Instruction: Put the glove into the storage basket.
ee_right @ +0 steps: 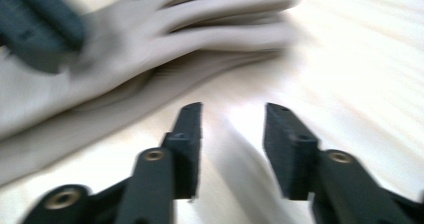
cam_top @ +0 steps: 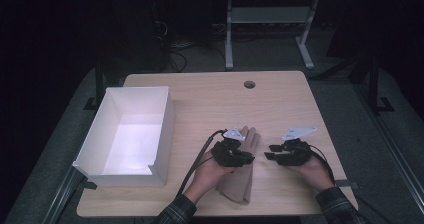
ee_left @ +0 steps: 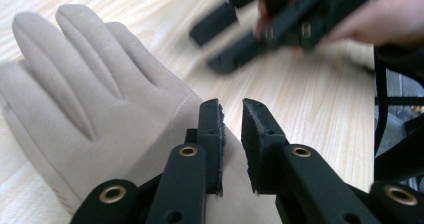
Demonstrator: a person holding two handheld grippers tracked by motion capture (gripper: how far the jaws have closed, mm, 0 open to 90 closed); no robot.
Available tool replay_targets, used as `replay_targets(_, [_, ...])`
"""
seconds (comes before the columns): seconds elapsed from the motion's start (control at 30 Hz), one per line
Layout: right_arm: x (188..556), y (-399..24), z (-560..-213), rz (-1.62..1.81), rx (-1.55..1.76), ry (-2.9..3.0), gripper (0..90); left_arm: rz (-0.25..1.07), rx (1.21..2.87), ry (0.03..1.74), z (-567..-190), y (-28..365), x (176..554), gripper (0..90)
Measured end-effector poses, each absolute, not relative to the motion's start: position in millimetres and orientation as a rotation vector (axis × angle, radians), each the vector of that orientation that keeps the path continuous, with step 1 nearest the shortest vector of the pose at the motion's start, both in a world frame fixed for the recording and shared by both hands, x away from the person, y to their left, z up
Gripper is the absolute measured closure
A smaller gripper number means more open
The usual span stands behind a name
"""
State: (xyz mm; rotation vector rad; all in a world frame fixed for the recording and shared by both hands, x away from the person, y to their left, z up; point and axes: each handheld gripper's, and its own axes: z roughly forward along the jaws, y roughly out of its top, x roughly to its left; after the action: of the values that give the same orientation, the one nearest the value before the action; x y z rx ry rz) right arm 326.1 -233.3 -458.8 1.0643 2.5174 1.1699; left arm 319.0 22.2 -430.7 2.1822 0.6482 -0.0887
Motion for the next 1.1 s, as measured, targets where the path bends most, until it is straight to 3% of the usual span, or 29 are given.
replay_targets(0.13, [331, -249, -461, 1.132, 1.115, 2.42, 40.5, -0.108, 2.234, 0.643, -445, 14, 314, 87.7])
replay_targets(0.33, [340, -257, -470, 1.066, 1.204, 2.362, 29.6, -0.083, 2.3, 0.65, -457, 15, 312, 89.6])
replay_targets(0.87, [345, -259, -482, 1.028, 1.215, 2.311, 20.7, 0.062, 2.38, 0.709, -445, 77, 305, 87.9])
replay_targets(0.97, [345, -259, -482, 1.029, 1.216, 2.312, 20.1, 0.082, 2.359, 0.72, -438, 83, 305, 81.8])
replay_targets(1.1, [345, -259, -482, 1.026, 1.216, 2.313, 19.8, 0.147, 2.315, 0.729, -426, 84, 310, 60.9])
